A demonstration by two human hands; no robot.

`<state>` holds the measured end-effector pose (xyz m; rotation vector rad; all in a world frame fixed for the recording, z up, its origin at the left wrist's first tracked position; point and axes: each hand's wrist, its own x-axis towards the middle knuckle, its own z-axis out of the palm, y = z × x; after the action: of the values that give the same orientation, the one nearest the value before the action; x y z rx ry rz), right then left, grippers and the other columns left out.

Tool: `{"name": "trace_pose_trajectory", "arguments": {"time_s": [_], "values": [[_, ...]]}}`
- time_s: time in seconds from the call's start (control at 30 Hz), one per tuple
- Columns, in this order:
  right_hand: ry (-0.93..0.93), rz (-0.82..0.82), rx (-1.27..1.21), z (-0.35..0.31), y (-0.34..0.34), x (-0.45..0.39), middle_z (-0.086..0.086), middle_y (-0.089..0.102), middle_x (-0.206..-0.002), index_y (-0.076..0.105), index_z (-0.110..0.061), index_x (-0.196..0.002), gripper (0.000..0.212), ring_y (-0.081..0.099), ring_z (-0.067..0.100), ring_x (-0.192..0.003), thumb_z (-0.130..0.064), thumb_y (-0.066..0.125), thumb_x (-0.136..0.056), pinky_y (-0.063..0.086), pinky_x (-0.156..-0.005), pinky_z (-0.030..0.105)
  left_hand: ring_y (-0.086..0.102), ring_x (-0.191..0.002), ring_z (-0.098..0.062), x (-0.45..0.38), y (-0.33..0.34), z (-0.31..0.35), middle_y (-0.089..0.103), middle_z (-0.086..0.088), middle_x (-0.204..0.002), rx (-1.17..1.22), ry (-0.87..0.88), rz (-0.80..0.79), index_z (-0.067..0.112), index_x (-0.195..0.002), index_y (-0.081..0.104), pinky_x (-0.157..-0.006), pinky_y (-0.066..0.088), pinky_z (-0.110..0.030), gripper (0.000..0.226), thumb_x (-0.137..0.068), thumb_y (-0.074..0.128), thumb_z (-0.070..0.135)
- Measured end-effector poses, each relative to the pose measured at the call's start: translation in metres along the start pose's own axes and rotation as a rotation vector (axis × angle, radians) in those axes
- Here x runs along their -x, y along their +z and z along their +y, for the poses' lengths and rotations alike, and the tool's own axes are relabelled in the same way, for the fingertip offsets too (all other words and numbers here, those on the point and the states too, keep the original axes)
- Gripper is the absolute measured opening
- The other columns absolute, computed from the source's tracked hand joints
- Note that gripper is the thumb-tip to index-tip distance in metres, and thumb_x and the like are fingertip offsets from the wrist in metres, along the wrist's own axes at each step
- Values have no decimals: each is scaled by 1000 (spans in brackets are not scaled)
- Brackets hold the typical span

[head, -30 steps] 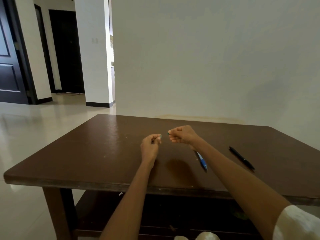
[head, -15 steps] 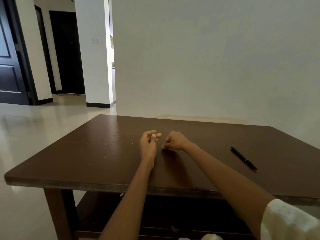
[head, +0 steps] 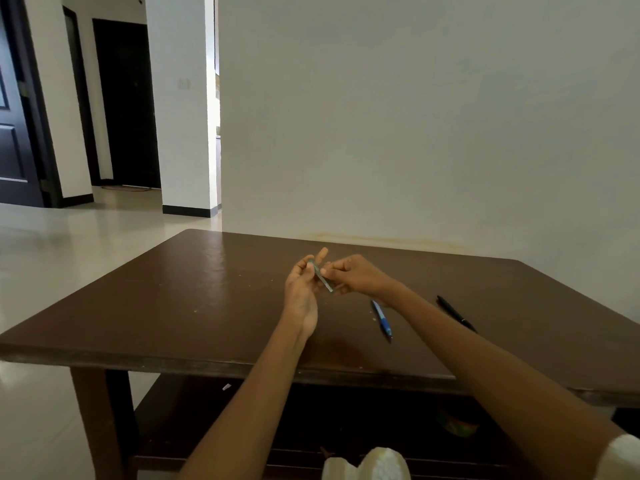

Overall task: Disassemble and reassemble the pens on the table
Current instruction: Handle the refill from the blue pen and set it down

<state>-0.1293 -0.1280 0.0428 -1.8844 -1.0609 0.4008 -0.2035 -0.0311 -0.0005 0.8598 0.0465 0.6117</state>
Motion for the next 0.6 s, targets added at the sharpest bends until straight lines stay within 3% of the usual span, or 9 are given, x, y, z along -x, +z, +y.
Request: {"name": "trace_pose_trajectory", "arguments": {"time_s": [0.07, 0.17, 0.3, 0.4, 0.6], "values": [[3, -17, -12, -1, -3, 7, 1, 69, -82, 71, -8, -89, 16, 65, 5, -73, -20, 61, -90, 54, -68, 16, 59, -106, -22, 5, 5, 0, 61, -5, -122, 62, -34, -42, 14, -103, 46, -103, 39, -42, 13, -100, 35, 10], [-14, -2, 20, -2, -10, 14, -2, 70, -81, 72, -7, -96, 16, 65, 4, -74, -19, 66, -86, 52, -67, 15, 60, -107, -24, 11, 4, -3, 57, -10, -128, 189, -79, -73, 13, -107, 48, -102, 41, -43, 15, -99, 35, 13], [-93, -4, 300, -7, -18, 19, 5, 70, -86, 70, -7, -101, 20, 61, 3, -74, -18, 67, -85, 50, -67, 14, 53, -117, -28, 16, -2, -10, 50, -14, -137, 406, -149, 24, 11, -128, 46, -92, 44, -35, 45, -100, 26, 39], [-171, -21, 608, -6, -16, 19, -11, 64, -80, 70, -14, -101, 20, 55, -7, -65, -23, 68, -84, 38, -62, 9, 45, -127, -33, 16, -7, -15, 45, -17, -141, 528, -173, 82, 7, -139, 35, -100, 38, -41, 66, -97, 16, 53], [-218, -33, 803, 0, -5, 18, -2, 66, -103, 69, -19, -107, 23, 52, 2, -83, -27, 65, -86, 39, -71, 15, 34, -134, -35, 11, -12, -14, 36, -19, -146, 648, -227, 134, 3, -144, 24, -112, 24, -47, 76, -95, 7, 58]]}}
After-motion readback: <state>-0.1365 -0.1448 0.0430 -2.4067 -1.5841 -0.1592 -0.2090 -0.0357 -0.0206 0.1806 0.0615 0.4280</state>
